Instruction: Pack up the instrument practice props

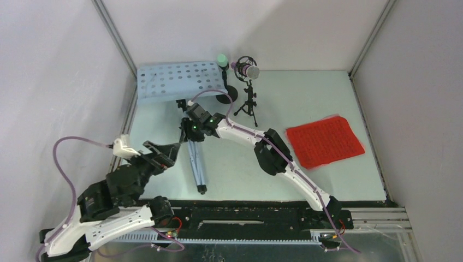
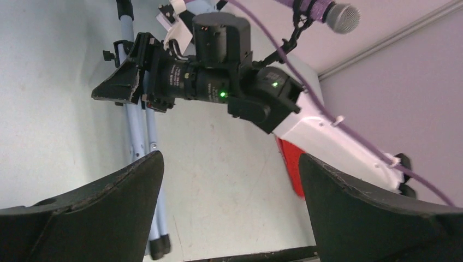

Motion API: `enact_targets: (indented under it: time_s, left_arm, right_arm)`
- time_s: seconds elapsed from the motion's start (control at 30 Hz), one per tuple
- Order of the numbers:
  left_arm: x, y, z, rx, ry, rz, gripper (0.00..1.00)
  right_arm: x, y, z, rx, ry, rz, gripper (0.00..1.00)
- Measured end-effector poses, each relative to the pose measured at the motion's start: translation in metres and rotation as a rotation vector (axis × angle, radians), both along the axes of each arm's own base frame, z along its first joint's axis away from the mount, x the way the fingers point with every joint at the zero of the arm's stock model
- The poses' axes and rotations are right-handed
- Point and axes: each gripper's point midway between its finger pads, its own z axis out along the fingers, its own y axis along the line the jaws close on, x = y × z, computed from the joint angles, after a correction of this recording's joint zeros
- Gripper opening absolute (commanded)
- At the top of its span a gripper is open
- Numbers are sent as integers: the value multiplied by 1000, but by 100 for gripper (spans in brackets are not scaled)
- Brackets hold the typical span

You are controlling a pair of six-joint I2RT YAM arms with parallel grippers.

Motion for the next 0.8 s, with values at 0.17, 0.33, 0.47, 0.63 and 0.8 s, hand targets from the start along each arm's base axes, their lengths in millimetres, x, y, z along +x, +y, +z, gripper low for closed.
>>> enact_targets:
  time_s: [0.17,0.33,0.47,0.63,0.8]
  left_arm:
    - [-3,12,14,22,-30,6,100]
    - [-6,18,8,44,-24,5,100]
    - [-7,20,2,45,-22,4,100]
    - [-8,21,1,43,-17,3,100]
    - [-10,25,-1,40,-18,3,100]
  right_arm:
    - [17,21,3,91,-1,-69,53]
    - [20,31,6,129,-29,-80,75]
    - [30,40,17,173,-105,-81,84]
    - [39,49,33,236,-168,-72,88]
    - [38,54,39,261,-203,-29,88]
